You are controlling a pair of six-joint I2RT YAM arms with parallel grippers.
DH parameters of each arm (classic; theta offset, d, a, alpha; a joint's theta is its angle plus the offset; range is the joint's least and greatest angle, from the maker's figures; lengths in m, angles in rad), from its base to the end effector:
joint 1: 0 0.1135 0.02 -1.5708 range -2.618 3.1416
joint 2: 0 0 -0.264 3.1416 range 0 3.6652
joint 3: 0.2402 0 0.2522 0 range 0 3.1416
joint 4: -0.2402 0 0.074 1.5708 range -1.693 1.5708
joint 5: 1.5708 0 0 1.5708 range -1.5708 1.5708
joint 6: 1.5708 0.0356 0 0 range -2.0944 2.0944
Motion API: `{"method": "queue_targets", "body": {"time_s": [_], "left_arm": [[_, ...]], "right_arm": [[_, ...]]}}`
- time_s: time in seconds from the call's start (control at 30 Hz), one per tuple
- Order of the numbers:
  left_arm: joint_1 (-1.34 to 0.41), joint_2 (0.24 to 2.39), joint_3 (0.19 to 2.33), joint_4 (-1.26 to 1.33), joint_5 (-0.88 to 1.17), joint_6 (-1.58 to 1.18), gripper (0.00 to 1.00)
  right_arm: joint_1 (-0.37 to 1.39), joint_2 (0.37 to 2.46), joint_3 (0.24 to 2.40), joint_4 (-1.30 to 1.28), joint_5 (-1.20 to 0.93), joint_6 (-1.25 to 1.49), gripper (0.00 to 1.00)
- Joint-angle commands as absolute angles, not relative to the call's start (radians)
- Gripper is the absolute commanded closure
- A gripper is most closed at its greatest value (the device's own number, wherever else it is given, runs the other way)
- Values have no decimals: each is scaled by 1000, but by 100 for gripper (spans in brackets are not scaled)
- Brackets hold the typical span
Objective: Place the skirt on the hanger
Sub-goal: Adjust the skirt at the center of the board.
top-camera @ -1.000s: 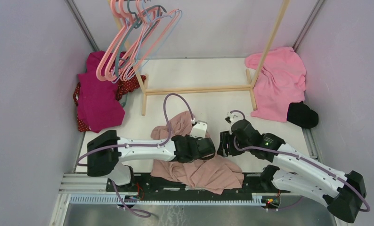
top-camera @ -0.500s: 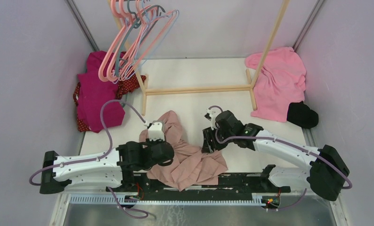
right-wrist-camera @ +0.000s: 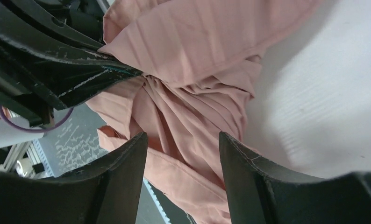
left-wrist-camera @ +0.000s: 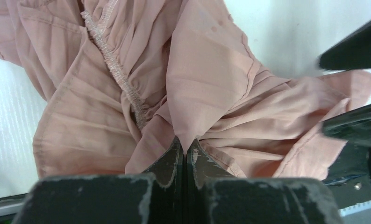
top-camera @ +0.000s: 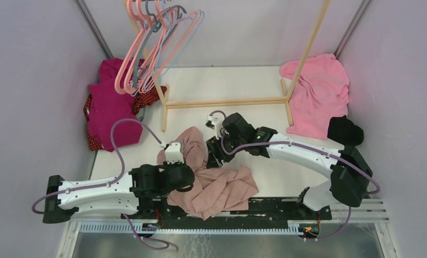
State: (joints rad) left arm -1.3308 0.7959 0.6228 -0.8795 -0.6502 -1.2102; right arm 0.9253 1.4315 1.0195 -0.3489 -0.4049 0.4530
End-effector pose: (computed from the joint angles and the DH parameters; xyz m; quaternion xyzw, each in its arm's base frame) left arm 0.0536 -0.1285 0.2301 -0.0265 0.9193 -0.1406 0.3667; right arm 0.1748 0.2554 0.2582 -0.2877 0.8568 0.3880 0.1803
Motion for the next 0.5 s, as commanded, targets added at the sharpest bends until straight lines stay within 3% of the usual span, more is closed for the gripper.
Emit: {"method": "queue_targets", "body": {"time_s": [0.0,0.27,0.47], "left_arm": [[-1333,797,710,-834,-706,-1185,97],[-1333,778,782,-815,-742,-1127,97],[-1331,841,918,-775,-787,-1003,95]], "right_arm": [[974,1526,1131,-403,-448,380,36],[1040,1652,1118,-425,-305,368,37],[1033,1600,1202,-479,-256,343,76]]}}
